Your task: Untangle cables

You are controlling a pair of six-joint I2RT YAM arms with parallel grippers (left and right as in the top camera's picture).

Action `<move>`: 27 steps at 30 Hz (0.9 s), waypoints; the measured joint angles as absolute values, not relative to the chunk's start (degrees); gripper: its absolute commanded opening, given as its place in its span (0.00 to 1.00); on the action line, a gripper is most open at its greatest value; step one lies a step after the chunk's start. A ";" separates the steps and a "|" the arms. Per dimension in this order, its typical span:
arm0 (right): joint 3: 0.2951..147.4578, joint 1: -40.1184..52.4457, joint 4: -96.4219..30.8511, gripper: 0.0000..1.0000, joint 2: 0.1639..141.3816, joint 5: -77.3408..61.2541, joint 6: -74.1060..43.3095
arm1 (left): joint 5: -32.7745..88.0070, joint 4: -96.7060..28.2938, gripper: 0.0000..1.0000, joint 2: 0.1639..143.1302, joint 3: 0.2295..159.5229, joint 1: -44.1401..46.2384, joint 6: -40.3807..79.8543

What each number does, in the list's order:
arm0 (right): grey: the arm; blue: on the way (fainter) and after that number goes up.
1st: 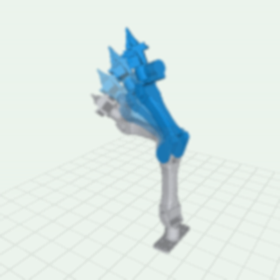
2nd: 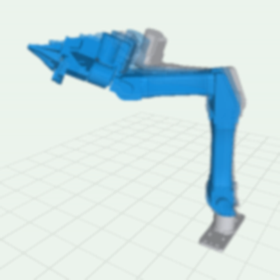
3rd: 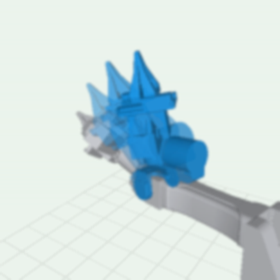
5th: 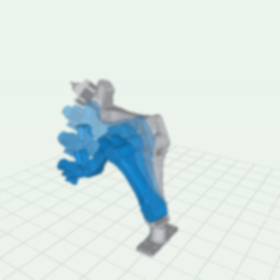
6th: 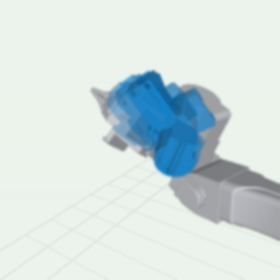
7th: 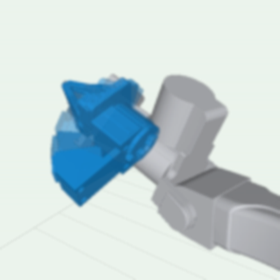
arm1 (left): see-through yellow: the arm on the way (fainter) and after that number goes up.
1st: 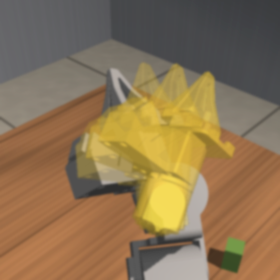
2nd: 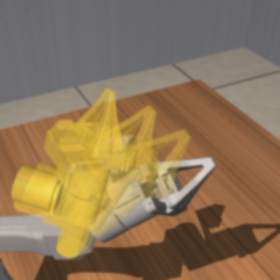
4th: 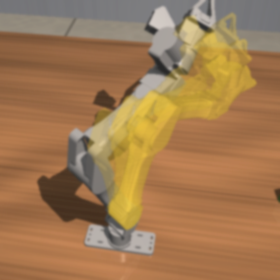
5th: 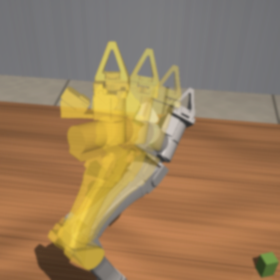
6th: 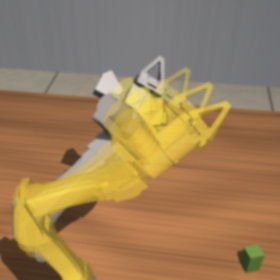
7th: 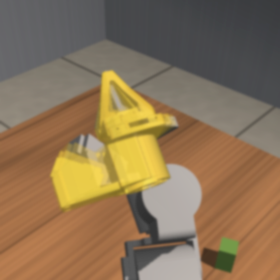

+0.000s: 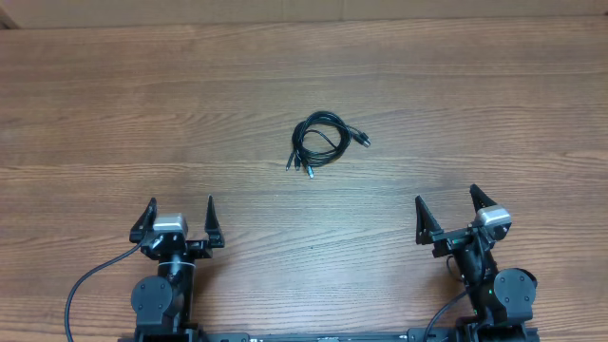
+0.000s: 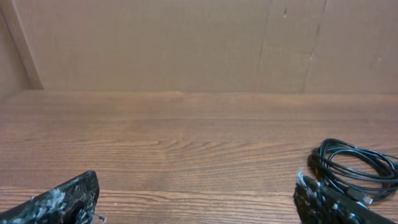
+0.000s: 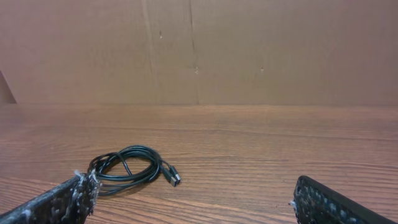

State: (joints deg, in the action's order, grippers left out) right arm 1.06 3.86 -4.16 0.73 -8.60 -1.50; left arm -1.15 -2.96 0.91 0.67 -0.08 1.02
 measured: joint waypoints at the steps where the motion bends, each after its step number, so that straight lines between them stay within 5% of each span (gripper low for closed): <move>1: 1.04 3.86 -4.16 1.00 0.73 -8.60 -1.48 | -1.15 -3.05 1.00 0.91 0.67 -0.08 1.02; 27: 1.06 3.86 -4.14 1.00 0.73 -8.60 -1.48 | 1.96 -4.29 1.00 0.91 0.62 -0.08 1.04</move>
